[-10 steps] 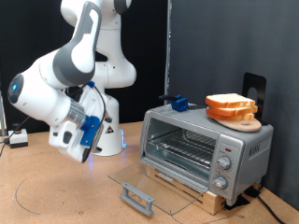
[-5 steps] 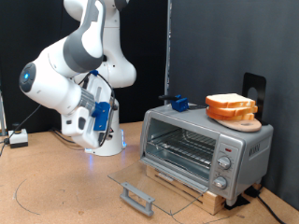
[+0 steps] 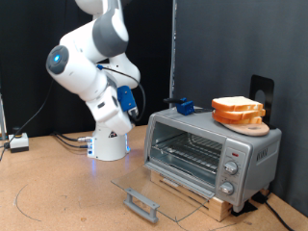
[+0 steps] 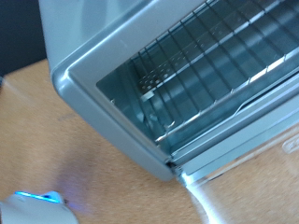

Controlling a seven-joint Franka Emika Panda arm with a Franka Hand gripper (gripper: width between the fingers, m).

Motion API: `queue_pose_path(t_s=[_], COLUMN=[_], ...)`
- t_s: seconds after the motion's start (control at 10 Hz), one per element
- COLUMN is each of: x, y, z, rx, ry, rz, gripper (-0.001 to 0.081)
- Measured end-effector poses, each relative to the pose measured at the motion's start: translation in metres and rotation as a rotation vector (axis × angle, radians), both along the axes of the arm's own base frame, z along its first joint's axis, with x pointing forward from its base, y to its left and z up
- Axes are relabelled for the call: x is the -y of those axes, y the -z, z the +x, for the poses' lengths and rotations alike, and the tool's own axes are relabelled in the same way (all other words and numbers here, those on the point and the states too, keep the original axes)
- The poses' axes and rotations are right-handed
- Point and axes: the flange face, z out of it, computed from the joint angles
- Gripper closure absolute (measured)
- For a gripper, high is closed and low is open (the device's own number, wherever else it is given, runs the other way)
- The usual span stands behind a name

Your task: Make a piece of toast with the oven

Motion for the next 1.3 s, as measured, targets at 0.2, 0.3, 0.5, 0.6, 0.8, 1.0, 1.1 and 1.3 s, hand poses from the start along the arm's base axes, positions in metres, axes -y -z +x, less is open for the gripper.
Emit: queue_pose_path(t_s=[0.2,0.3,0.5,0.6,0.8,1.0,1.1,1.3], x=[-0.018,-0.026,-0.043,-0.048,-0.046,-0.048,-0.05,-0.055], y=[-0.021,-0.032,-0.055,-0.062,-0.062,-0.072,-0.08,-0.101], z=[-0.007,-0.011,-0.02,-0.024,-0.022,-0.025,-0.03,-0.044], rx=[0.103,0.135,0.158,0.144,0.213,0.38,0.426,0.459], ry=[-0.048,-0.064,-0.086,-0.082,-0.13,-0.273,-0.324,-0.363], rz=[0.011,0.017,0.02,0.019,0.033,0.07,0.079,0.086], gripper=[-0.0003,-0.0003,-0.0003,-0.0003,-0.0003,-0.0003,-0.0003,-0.0003])
